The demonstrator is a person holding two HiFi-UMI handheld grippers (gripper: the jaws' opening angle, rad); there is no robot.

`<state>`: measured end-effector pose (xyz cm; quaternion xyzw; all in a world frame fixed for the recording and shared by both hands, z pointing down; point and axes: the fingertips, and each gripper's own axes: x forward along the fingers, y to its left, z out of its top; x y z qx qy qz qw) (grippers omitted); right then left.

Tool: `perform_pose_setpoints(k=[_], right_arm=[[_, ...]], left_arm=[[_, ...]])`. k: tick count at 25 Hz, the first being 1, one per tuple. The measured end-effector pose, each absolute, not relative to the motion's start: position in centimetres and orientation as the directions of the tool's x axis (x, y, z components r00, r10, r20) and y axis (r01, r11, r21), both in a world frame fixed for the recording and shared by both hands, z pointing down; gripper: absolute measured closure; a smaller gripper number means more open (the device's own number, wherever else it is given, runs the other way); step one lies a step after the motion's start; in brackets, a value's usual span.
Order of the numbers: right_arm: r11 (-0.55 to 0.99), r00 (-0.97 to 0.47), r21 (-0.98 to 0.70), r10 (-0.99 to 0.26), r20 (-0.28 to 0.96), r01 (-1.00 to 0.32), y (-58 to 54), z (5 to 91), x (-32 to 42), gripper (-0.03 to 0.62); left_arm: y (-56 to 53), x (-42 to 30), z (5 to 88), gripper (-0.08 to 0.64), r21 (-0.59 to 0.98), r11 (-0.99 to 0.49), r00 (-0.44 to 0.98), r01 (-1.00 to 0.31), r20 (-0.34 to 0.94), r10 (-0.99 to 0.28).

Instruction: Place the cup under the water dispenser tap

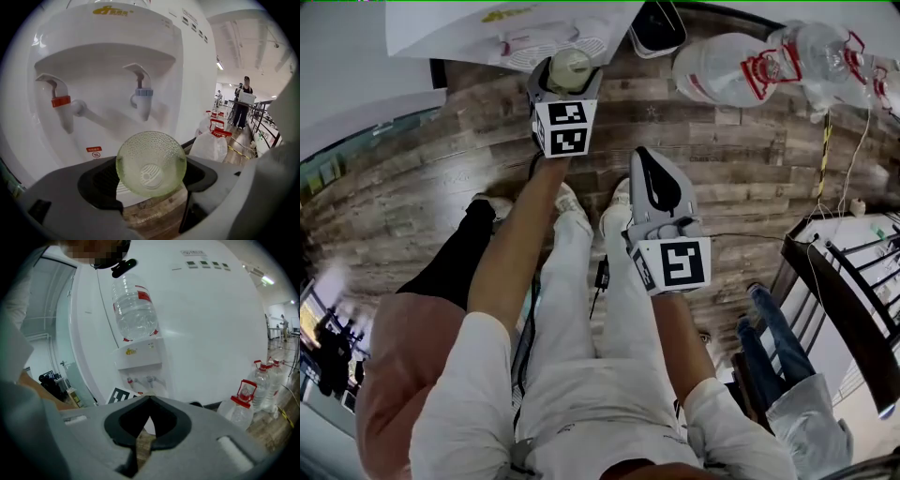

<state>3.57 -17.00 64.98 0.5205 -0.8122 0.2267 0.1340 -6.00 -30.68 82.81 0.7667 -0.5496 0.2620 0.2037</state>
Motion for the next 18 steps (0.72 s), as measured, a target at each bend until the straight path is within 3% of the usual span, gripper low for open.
perform_pose_setpoints(k=[18], right_arm=[[0.332,-0.411,-0.244,-0.779,0.473,-0.911,-18.9,66.5,4.9,0.594]], left_arm=[[-34.0,-5.5,87.7,0.181,-0.033,-0.356,0.244,-0.934,0.669,-0.702]])
